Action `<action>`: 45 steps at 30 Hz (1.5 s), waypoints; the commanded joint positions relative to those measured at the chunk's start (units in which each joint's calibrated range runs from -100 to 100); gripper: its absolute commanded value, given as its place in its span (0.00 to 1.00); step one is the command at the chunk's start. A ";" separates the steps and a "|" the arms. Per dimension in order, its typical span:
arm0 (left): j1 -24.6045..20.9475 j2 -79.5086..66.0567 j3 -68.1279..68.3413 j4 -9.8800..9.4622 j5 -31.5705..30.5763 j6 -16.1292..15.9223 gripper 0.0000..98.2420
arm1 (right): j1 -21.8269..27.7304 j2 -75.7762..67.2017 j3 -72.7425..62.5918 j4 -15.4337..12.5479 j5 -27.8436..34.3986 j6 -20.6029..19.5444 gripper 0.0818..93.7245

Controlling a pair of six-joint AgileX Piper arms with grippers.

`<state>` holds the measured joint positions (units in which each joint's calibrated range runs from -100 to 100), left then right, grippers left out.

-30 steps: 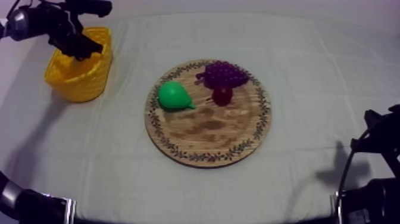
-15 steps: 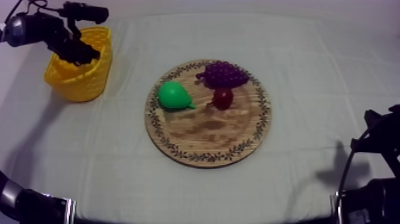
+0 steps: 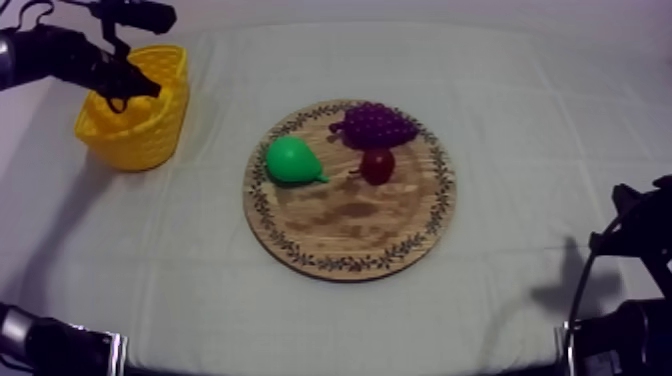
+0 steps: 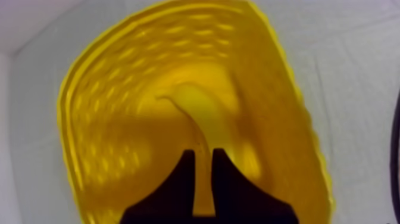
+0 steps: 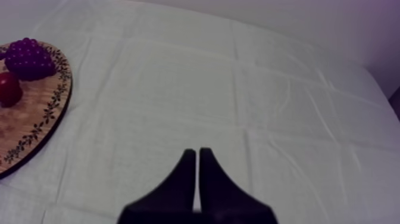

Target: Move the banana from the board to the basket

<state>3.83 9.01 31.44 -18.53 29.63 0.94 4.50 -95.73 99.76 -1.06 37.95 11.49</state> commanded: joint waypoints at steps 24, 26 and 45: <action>-0.54 -68.99 58.02 0.26 -16.80 12.82 0.00 | 0.01 -0.02 0.02 0.01 0.03 0.01 0.00; -0.78 -74.38 60.70 0.71 -15.25 13.16 0.00 | 0.01 -0.02 0.02 0.01 0.03 0.01 0.00; -4.88 -107.50 67.71 16.60 3.90 -4.91 0.00 | 0.01 -0.02 0.02 0.01 0.03 0.01 0.00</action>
<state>-1.13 -96.58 99.13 -1.98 33.36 -2.64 4.50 -95.73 99.76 -1.06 37.98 11.48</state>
